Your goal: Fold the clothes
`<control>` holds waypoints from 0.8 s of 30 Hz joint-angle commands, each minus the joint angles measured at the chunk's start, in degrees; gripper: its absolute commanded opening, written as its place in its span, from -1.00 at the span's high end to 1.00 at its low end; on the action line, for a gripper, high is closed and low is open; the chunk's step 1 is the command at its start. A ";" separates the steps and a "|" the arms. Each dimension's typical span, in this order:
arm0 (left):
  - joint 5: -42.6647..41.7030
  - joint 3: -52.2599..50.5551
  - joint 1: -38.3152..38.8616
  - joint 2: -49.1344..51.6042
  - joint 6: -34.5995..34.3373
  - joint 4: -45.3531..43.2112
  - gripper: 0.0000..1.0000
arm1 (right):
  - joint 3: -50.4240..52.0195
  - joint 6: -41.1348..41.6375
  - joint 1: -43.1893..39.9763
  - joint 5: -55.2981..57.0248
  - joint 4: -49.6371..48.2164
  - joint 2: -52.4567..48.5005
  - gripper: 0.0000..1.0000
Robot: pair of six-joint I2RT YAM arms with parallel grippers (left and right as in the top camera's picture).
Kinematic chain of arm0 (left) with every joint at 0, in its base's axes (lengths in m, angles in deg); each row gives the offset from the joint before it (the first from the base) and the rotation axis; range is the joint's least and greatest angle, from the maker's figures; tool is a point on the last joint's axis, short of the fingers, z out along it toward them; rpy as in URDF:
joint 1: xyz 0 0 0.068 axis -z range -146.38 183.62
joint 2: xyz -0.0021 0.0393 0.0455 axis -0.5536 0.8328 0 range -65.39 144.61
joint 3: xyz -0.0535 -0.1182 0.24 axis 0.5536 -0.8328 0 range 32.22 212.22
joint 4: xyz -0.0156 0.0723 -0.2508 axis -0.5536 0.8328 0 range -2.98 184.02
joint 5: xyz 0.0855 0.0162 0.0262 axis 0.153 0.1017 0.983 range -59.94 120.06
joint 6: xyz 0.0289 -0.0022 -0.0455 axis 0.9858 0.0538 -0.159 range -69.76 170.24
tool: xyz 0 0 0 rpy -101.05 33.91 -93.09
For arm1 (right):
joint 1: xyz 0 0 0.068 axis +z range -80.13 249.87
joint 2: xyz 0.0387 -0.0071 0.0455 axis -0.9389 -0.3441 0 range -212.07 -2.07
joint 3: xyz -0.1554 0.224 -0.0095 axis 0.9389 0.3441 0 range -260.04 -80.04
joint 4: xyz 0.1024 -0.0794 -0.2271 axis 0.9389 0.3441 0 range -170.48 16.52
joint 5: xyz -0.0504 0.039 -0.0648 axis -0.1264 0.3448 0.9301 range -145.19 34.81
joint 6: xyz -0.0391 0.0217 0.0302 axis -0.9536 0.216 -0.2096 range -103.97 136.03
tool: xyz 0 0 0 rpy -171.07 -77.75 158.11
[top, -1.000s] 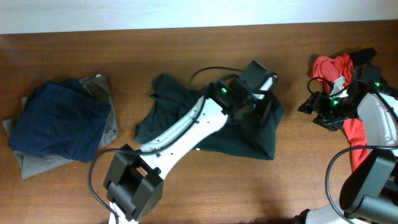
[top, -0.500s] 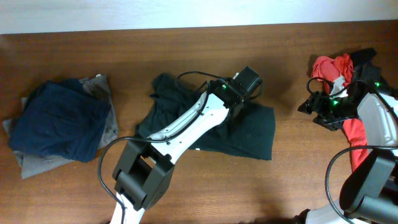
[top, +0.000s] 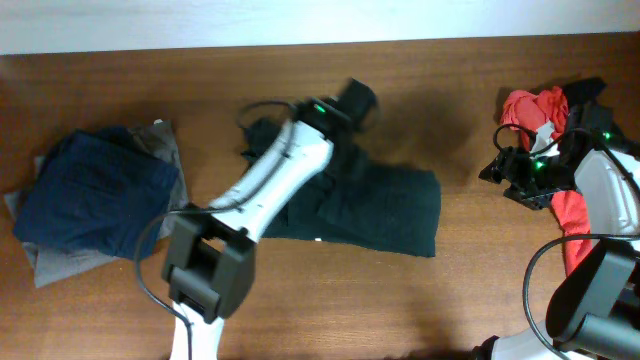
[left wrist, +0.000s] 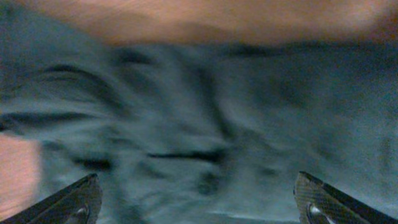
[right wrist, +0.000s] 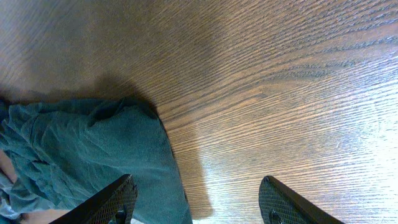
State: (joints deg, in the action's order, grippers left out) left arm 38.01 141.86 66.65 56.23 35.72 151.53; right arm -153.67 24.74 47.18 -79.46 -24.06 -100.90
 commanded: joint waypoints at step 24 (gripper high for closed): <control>-29.64 -18.60 -27.96 2.60 23.67 -10.27 -0.97 | -0.92 -2.51 -0.24 0.55 0.00 1.14 -0.44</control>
State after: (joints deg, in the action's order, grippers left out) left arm 9.86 125.36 39.27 57.13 56.68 142.28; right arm -153.67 22.88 47.13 -79.44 -24.08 -100.90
